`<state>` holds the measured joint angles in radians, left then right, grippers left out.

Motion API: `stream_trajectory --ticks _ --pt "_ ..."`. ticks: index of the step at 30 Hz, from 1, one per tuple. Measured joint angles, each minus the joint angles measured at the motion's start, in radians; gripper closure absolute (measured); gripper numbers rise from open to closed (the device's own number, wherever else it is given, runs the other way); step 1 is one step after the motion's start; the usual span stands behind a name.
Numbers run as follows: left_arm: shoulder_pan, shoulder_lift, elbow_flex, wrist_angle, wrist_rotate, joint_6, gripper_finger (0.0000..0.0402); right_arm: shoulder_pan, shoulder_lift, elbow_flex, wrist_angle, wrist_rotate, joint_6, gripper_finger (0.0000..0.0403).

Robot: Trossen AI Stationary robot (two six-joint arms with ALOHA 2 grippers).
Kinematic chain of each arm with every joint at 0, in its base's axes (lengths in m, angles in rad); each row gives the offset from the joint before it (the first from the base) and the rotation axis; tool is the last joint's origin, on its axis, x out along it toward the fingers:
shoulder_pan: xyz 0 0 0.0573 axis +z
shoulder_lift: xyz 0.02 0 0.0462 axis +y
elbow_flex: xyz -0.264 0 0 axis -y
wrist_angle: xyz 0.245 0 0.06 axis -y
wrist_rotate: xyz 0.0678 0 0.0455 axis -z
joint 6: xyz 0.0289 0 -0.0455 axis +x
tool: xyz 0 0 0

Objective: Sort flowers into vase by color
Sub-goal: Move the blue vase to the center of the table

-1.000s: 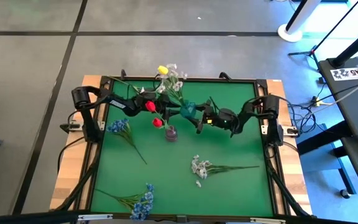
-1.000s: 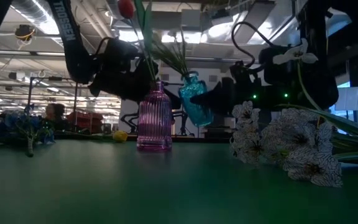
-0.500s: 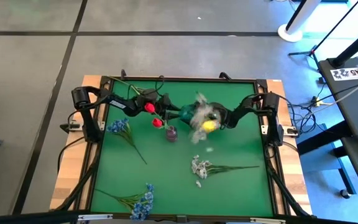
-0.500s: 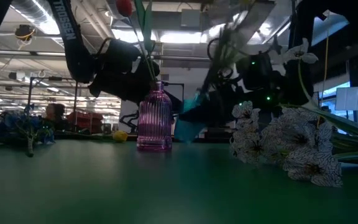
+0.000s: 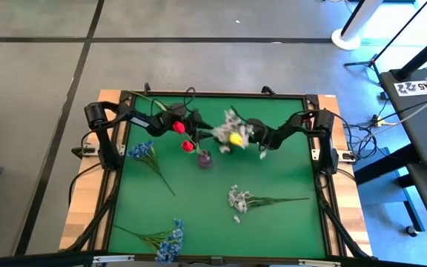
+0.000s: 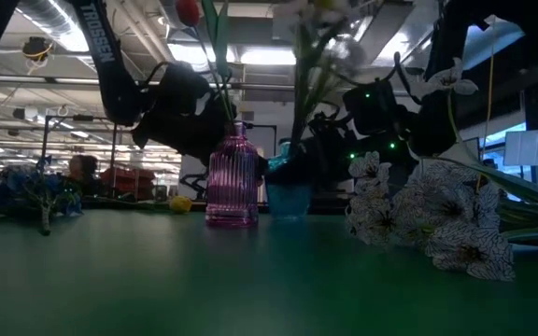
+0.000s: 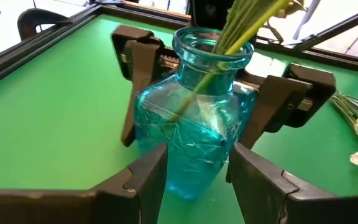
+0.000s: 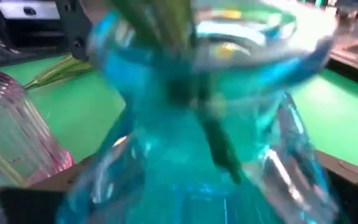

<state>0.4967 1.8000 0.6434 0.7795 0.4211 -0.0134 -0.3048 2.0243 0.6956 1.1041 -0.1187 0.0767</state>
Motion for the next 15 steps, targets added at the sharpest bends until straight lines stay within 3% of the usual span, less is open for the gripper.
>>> stream_trajectory --ticks 7,11,15 --pt "0.012 -0.009 -0.001 -0.012 -0.008 -0.007 0.0234 -0.005 -0.008 -0.001 -0.023 -0.016 0.007 0.0024" --pt "0.013 -0.047 -0.001 -0.079 -0.019 0.002 0.0234 -0.004 -0.062 -0.002 -0.117 -0.024 -0.022 0.0006" --pt "0.014 -0.085 -0.001 -0.138 -0.027 0.016 0.0234 -0.002 -0.138 -0.002 -0.222 -0.031 -0.063 0.0013"
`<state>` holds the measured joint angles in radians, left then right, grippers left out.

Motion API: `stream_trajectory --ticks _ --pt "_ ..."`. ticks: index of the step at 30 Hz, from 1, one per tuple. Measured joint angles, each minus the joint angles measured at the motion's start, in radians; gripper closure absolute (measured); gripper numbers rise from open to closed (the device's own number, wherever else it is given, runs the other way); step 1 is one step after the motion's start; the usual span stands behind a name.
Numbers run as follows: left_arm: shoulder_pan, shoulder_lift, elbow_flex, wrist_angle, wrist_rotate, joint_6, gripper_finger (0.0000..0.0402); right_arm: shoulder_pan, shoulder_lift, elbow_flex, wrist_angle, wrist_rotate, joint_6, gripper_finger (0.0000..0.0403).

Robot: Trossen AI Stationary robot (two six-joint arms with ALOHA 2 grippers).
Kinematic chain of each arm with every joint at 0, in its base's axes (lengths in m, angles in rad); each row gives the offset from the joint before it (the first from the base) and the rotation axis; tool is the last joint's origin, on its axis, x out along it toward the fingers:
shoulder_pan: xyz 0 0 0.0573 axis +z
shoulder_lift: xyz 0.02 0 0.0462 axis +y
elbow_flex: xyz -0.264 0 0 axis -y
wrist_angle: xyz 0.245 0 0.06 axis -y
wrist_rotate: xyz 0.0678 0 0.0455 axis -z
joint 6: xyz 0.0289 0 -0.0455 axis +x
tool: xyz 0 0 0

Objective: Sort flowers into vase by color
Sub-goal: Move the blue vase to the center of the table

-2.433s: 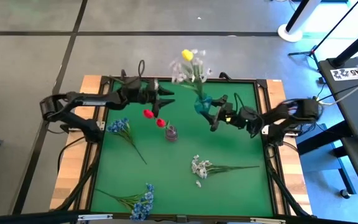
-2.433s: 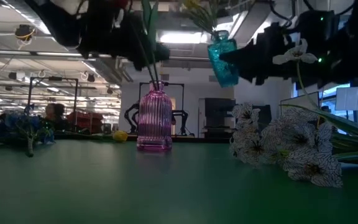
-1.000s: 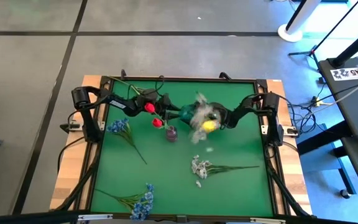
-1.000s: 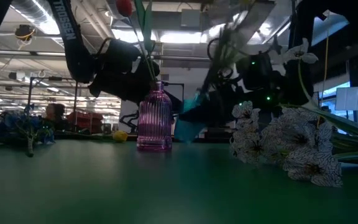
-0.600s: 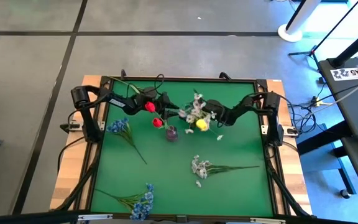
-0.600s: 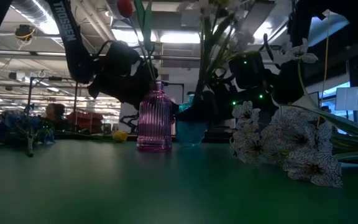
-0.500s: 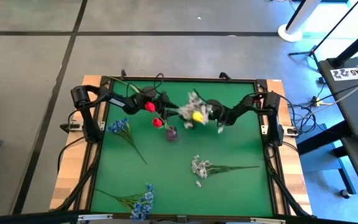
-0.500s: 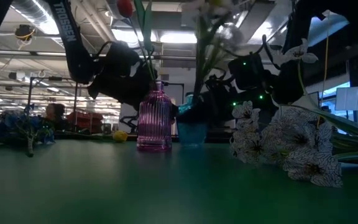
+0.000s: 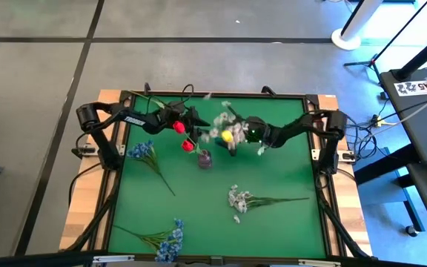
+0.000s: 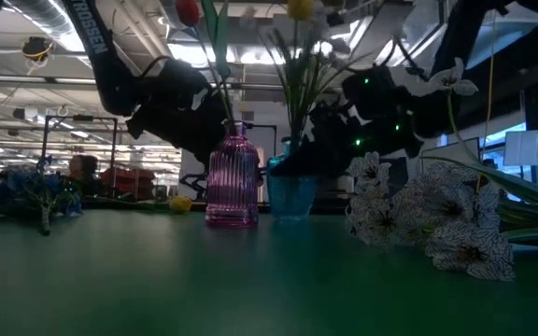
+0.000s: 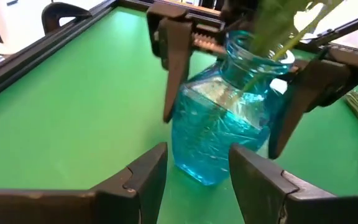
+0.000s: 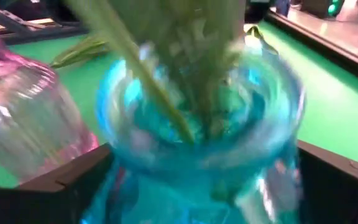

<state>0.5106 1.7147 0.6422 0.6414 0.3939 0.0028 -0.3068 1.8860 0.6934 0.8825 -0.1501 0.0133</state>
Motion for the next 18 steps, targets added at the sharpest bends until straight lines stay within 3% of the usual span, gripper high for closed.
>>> stream_trajectory --ticks 11,18 --pt "-0.043 -0.078 0.0 -0.128 0.002 -0.001 0.0234 0.0 -0.172 0.0 -0.341 0.0 -0.046 0.0004" --pt "-0.099 -0.149 0.0 -0.227 -0.099 0.004 0.0234 0.0 -0.306 0.0 -0.513 0.015 -0.097 0.0005"
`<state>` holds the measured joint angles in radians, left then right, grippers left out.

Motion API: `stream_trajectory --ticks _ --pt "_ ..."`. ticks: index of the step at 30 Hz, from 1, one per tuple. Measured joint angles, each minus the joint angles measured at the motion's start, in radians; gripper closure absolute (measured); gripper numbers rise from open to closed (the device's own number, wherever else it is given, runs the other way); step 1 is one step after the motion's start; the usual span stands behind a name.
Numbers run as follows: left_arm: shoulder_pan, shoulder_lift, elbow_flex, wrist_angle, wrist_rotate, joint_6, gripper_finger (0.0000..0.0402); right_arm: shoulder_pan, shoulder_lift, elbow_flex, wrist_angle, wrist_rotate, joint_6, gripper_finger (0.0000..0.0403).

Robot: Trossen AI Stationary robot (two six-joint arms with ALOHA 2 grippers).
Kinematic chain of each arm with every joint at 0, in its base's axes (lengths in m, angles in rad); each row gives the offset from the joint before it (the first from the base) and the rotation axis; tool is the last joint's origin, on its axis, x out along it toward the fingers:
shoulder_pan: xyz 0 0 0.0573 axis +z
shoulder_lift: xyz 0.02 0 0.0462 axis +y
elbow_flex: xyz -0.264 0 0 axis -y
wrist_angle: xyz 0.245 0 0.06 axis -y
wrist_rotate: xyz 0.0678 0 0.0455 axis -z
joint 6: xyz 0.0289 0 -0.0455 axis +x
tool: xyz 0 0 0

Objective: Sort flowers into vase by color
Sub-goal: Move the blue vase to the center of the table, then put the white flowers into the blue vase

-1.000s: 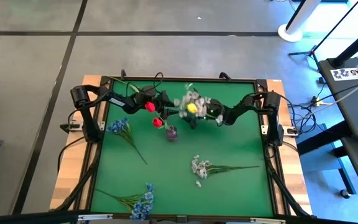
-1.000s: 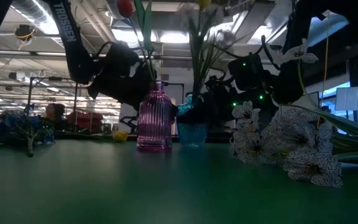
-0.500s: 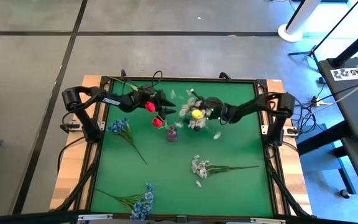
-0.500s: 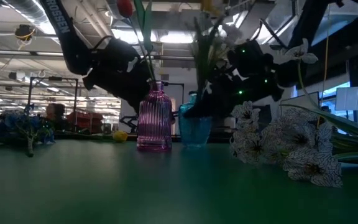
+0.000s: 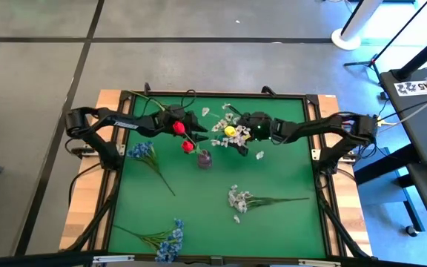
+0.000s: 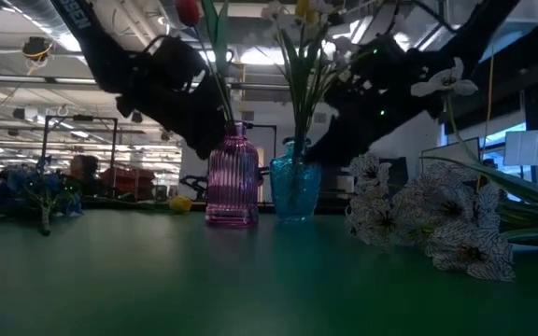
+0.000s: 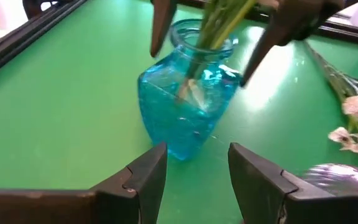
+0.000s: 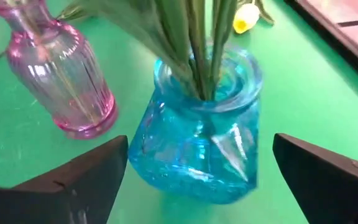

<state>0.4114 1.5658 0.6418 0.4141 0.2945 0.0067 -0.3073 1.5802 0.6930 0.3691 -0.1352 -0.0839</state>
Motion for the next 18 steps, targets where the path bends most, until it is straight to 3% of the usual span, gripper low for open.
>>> stream_trajectory --ticks 10,18 --pt "-0.057 -0.117 -0.001 -0.044 -0.079 -0.024 0.0234 0.0 -0.204 -0.001 -0.367 0.094 -0.033 0.0004" --pt "-0.13 -0.15 -0.001 -0.05 -0.131 -0.057 0.0234 0.0 -0.379 -0.001 -0.549 0.138 -0.028 0.0004"
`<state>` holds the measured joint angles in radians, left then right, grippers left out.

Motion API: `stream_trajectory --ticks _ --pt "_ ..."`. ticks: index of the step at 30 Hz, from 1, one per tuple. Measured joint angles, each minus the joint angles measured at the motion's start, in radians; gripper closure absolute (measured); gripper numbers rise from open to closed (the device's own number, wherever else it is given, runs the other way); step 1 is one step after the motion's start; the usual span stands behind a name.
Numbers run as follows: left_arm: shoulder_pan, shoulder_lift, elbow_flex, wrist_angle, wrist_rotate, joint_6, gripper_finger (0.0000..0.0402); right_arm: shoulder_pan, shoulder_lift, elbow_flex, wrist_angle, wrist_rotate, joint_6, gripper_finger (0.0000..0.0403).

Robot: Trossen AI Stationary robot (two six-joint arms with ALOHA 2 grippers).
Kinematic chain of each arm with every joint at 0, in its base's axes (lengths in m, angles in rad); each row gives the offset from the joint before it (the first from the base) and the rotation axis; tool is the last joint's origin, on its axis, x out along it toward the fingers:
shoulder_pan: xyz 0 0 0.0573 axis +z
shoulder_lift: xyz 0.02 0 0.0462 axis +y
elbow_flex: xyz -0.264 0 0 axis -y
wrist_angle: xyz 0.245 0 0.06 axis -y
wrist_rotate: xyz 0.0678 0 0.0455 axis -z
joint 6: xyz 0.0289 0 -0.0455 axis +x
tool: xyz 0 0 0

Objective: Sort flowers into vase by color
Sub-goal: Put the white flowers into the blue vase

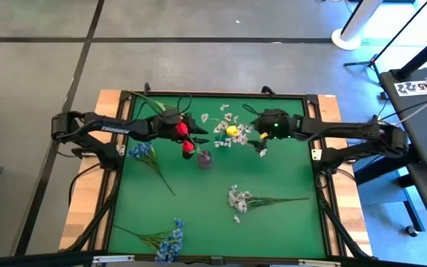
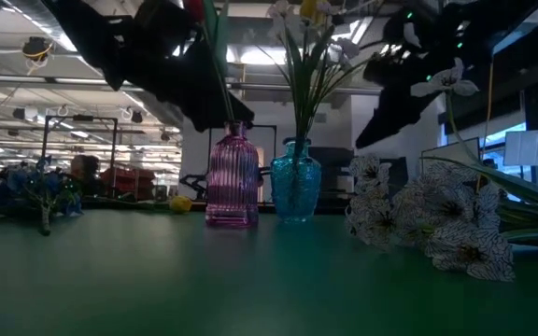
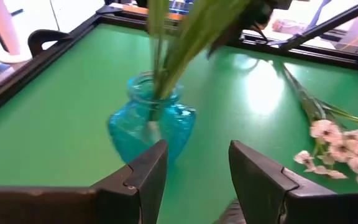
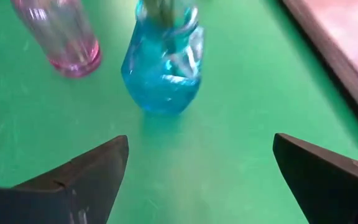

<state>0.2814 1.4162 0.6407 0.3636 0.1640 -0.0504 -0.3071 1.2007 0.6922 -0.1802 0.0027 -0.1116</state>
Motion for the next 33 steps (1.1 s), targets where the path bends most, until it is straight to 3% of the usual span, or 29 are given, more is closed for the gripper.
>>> stream_trajectory --ticks 5,8,12,16,20,24,29,33 --pt "-0.064 0.0 0.0 0.007 0.0 -0.051 0.0234 0.011 -0.132 0.0 -0.075 0.022 0.023 0.0004" --pt "-0.122 -0.001 0.0 0.008 -0.003 -0.078 0.0234 0.082 -0.203 0.0 -0.175 -0.012 0.066 0.0007" --pt "-0.199 -0.04 0.0 -0.049 -0.043 -0.078 0.0234 0.285 -0.252 0.0 -0.318 0.009 0.249 0.0021" --pt "-0.241 -0.122 0.001 -0.147 -0.156 -0.046 0.0234 0.579 -0.247 0.0 -0.42 0.187 0.484 0.0035" --pt "-0.241 -0.205 0.001 -0.233 -0.237 -0.026 0.0234 0.837 -0.192 0.0 -0.415 0.36 0.685 0.0046" --pt "-0.22 -0.266 0.001 -0.313 -0.284 -0.035 0.0234 1.005 -0.078 0.0 -0.372 0.452 0.816 0.0051" --pt "-0.208 -0.315 0.001 -0.413 -0.362 -0.074 0.0234 1.094 0.121 0.001 -0.233 0.458 0.866 0.0052" --pt "-0.208 -0.357 0.002 -0.487 -0.39 -0.129 0.0234 1.092 0.278 0.001 -0.138 0.437 0.867 0.0052"
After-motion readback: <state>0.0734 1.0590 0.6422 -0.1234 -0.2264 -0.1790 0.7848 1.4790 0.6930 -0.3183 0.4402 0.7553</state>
